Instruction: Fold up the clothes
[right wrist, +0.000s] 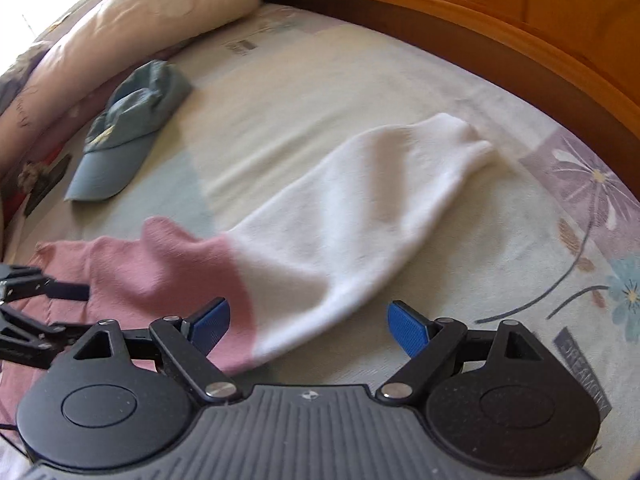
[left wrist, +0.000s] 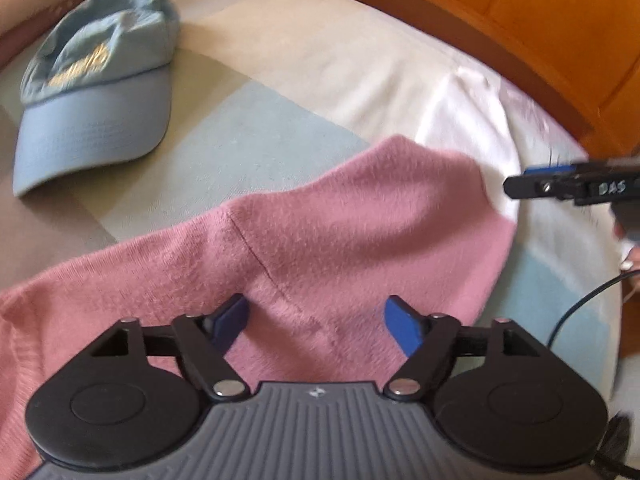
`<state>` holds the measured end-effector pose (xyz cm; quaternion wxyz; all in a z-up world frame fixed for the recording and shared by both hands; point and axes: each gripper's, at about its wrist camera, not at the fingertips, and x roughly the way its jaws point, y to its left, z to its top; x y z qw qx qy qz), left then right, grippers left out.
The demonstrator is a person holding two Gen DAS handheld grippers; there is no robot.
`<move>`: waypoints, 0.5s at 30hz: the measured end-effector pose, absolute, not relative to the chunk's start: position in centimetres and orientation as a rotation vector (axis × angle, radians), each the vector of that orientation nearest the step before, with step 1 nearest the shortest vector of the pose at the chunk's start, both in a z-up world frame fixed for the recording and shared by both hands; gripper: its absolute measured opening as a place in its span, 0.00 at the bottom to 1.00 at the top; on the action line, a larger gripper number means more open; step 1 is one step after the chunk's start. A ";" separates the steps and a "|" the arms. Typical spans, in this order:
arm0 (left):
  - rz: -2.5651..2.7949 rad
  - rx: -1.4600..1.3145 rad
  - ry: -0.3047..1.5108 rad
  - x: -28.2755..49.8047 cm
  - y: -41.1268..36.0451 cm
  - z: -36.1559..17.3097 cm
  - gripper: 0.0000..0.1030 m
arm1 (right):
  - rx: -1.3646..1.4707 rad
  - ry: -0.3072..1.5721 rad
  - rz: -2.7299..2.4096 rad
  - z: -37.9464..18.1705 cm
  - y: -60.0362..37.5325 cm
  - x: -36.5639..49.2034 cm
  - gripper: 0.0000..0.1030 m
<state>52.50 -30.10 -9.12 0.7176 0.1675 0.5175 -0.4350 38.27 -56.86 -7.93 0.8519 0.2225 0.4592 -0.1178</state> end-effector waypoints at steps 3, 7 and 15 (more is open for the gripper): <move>-0.956 0.363 1.134 52.5 -30.1 -9.1 0.77 | 0.561 0.903 -0.247 -8.8 -59.1 38.7 0.93; -0.979 0.434 1.097 52.0 -30.2 -9.1 0.77 | 0.720 0.779 -0.245 -9.7 -62.7 39.9 0.96; -0.967 0.402 1.097 52.3 -29.3 -8.6 0.77 | 0.915 0.658 -0.190 -10.9 -67.6 41.2 0.89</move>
